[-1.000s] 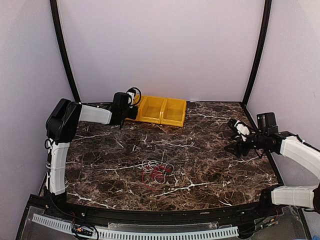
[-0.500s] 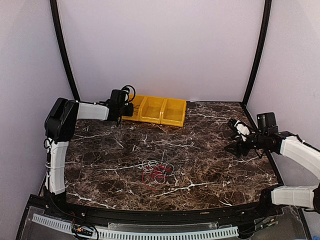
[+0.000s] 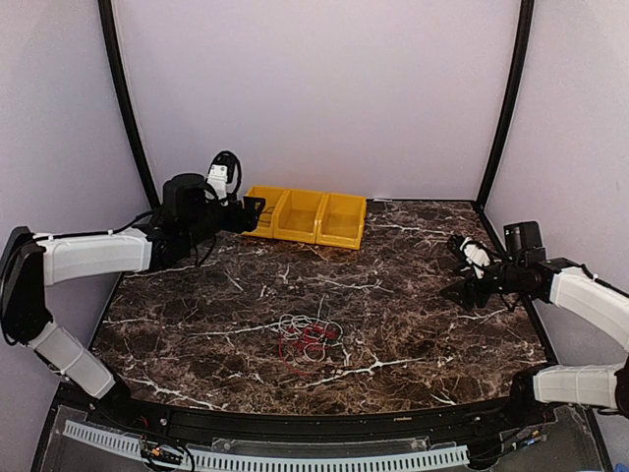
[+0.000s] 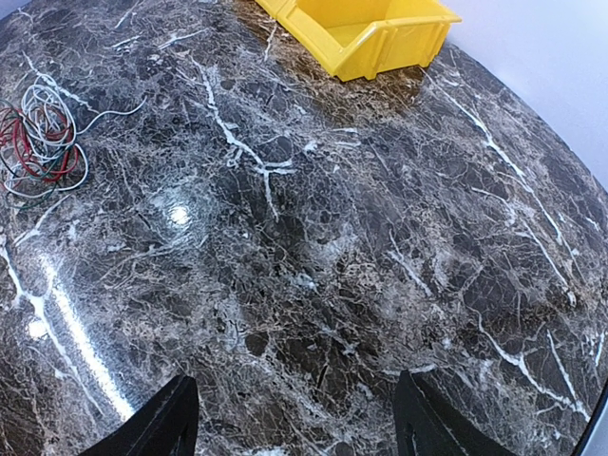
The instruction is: Untangle the cables
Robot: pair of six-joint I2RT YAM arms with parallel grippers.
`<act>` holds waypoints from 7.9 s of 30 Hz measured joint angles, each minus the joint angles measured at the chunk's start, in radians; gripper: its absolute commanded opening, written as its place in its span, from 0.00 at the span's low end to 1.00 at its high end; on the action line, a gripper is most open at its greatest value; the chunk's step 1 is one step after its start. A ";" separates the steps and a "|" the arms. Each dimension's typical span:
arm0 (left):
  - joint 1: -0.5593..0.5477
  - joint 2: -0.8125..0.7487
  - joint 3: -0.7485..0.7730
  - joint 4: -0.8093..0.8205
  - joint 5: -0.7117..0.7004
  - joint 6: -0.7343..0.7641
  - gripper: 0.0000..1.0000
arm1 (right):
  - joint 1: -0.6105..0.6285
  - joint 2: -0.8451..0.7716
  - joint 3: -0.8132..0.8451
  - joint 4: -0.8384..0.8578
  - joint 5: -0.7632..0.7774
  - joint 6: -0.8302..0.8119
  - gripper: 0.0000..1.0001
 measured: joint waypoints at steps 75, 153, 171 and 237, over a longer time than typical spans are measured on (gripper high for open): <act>-0.272 -0.396 -0.568 -0.291 -0.418 -0.415 0.80 | 0.715 0.892 0.819 -0.254 -0.121 -0.048 0.00; -0.571 0.094 -0.546 0.689 -0.220 -0.203 0.65 | 0.481 0.519 1.109 -0.480 -0.349 0.044 0.00; -0.580 0.008 -0.352 0.489 -0.037 -0.029 0.54 | 0.481 0.543 1.040 -0.415 -0.375 0.081 0.00; -0.496 -0.746 -0.037 -0.171 -0.349 -0.178 0.00 | 0.723 1.088 0.809 -0.026 -0.185 0.210 0.17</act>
